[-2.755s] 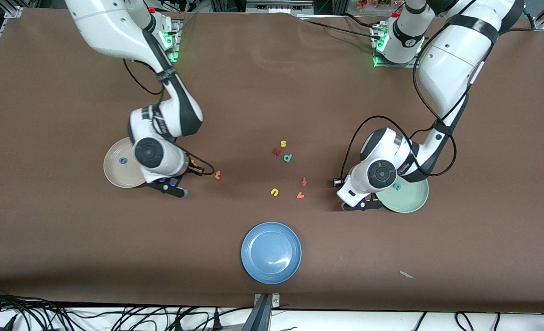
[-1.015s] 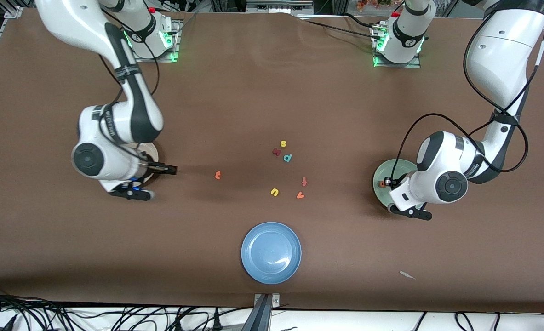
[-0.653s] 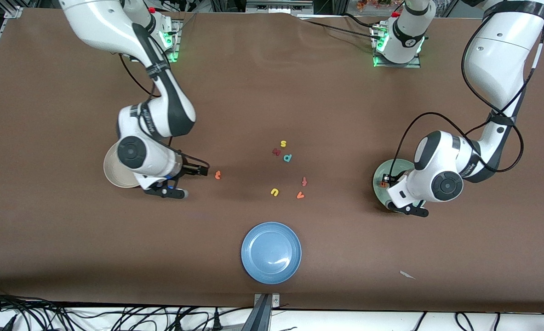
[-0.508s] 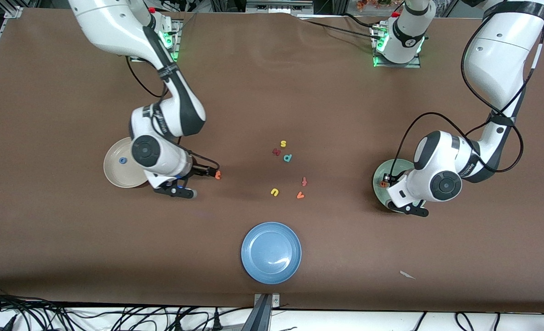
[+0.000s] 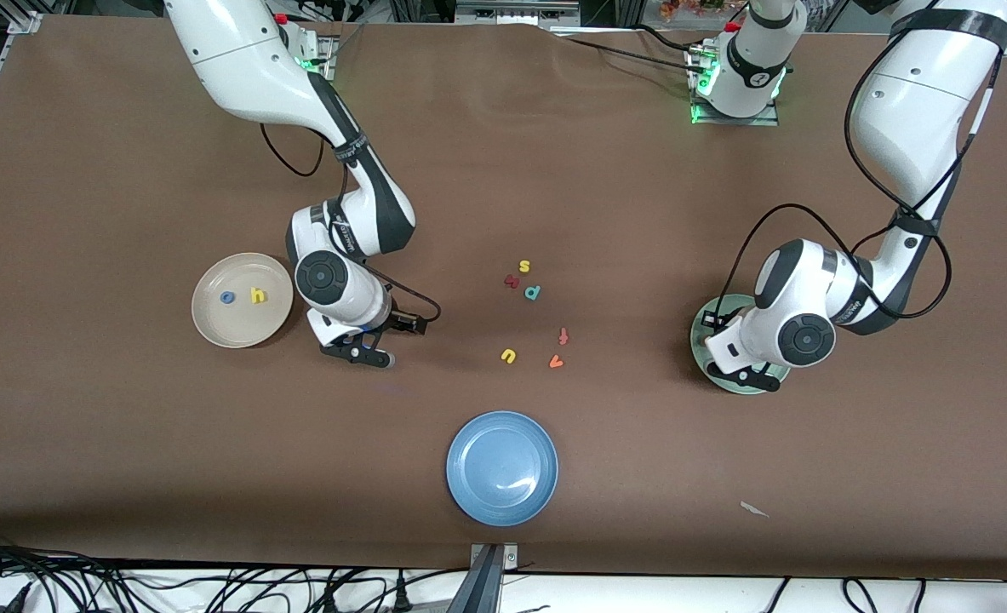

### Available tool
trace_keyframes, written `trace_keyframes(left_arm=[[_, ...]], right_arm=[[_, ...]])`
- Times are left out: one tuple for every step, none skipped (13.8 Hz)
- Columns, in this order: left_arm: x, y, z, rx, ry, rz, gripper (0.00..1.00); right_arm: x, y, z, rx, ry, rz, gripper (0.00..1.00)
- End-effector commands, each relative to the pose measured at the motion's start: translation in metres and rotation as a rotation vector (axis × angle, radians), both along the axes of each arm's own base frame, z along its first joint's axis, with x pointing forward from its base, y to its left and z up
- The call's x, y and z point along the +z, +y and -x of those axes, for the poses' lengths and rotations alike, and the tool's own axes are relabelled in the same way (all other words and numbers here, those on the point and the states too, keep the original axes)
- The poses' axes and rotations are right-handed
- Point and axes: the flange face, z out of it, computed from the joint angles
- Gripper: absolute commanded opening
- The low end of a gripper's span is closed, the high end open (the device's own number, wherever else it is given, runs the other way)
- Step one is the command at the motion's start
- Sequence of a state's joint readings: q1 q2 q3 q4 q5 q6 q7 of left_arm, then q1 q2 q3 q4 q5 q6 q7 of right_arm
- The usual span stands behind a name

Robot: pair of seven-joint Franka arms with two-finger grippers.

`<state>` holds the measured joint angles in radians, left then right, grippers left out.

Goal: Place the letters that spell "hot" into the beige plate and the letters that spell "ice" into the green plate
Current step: 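Grasp the orange 3 with the right gripper while the left gripper withdraws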

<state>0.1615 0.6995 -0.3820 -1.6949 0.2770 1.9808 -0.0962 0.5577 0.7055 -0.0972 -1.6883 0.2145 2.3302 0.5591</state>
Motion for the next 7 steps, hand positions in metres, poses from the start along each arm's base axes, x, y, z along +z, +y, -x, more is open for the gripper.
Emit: trace_keyframes(left_arm=[[0.03, -0.002, -0.003, -0.016, -0.039, -0.022, 1.0], [0.042, -0.003, -0.005, -0.023, -0.058, -0.023, 1.0], [0.055, -0.005, -0.008, -0.023, -0.081, -0.024, 1.0], [0.073, -0.014, -0.009, -0.032, -0.11, -0.023, 1.0], [0.092, -0.021, -0.01, -0.042, -0.14, -0.018, 1.0], [0.11, -0.024, -0.014, -0.043, -0.166, -0.019, 1.0], [0.128, -0.026, -0.015, -0.045, -0.177, -0.027, 1.0]], right_arm=[[-0.01, 0.006, 0.005, -0.013, -0.01, -0.008, 0.84], [-0.012, 0.007, 0.008, -0.015, -0.006, -0.005, 0.84], [-0.014, 0.008, 0.009, -0.024, -0.002, -0.003, 0.84], [-0.015, 0.011, 0.013, -0.022, 0.002, 0.0, 0.8], [-0.015, 0.011, 0.013, -0.022, 0.003, 0.0, 0.75], [-0.016, 0.011, 0.014, -0.021, 0.008, 0.002, 0.67], [-0.016, 0.011, 0.014, -0.02, 0.008, 0.002, 0.56]])
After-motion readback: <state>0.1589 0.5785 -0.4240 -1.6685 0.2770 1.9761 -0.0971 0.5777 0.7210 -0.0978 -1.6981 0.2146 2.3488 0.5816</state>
